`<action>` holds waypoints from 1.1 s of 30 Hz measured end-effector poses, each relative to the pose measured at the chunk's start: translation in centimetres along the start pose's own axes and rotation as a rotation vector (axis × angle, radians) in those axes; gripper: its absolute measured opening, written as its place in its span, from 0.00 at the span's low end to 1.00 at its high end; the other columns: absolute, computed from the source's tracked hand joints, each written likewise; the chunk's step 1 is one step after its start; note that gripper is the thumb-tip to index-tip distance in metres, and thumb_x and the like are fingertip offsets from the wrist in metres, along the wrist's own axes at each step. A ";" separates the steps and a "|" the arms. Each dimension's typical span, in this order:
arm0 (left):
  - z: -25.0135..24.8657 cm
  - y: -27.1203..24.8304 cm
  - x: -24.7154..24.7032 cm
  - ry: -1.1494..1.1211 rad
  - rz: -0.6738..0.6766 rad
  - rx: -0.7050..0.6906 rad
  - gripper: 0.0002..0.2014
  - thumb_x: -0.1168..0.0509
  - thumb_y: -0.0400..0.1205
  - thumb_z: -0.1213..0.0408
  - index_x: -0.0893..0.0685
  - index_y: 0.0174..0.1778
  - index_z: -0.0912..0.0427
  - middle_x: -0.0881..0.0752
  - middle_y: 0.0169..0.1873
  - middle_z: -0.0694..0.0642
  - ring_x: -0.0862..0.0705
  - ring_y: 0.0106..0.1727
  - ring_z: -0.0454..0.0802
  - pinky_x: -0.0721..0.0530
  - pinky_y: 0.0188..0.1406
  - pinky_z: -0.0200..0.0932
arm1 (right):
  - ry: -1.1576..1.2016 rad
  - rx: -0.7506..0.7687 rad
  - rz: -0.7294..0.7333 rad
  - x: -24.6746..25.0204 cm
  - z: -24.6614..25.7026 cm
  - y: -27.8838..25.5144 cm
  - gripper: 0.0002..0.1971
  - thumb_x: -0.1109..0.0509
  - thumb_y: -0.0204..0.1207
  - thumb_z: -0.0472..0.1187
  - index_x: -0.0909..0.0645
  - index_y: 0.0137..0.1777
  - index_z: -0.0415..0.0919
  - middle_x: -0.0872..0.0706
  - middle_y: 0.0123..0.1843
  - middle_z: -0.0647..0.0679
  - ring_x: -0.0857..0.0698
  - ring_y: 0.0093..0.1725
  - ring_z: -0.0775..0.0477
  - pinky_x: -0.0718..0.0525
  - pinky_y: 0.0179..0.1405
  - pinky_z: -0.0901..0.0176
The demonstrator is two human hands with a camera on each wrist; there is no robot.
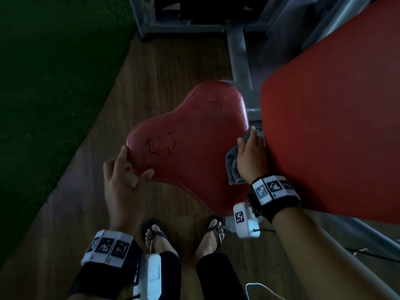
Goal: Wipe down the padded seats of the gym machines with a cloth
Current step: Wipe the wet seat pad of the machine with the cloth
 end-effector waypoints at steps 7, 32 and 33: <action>0.2 0.1 0.0 0.025 0.004 -0.012 0.39 0.23 0.75 0.61 0.32 0.81 0.55 0.27 0.68 0.55 0.30 0.63 0.38 0.27 0.58 0.40 | 0.090 -0.029 0.015 0.6 2.3 5.3 0.27 0.47 0.88 0.47 0.42 0.83 0.37 0.32 0.80 0.33 0.33 0.79 0.35 0.38 0.77 0.48; 0.8 0.2 -0.4 -0.002 -0.037 0.015 0.39 0.22 0.73 0.62 0.30 0.80 0.52 0.26 0.67 0.51 0.28 0.63 0.37 0.30 0.52 0.27 | 0.066 -0.012 0.101 0.6 1.8 3.1 0.29 0.48 0.88 0.43 0.50 0.86 0.39 0.43 0.86 0.42 0.41 0.83 0.41 0.44 0.81 0.50; 0.9 0.2 -0.5 -0.010 -0.039 0.018 0.39 0.22 0.73 0.63 0.30 0.80 0.52 0.26 0.67 0.51 0.28 0.63 0.37 0.30 0.52 0.28 | 0.059 -0.021 0.084 0.5 2.3 4.2 0.28 0.48 0.88 0.43 0.49 0.86 0.39 0.40 0.85 0.41 0.40 0.83 0.40 0.44 0.81 0.49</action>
Point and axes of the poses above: each hand's wrist, its own y-axis towards the middle knuckle, its own x-axis out of the back of the hand, z = x × y, the point moved 1 cm from there along y, towards the middle knuckle
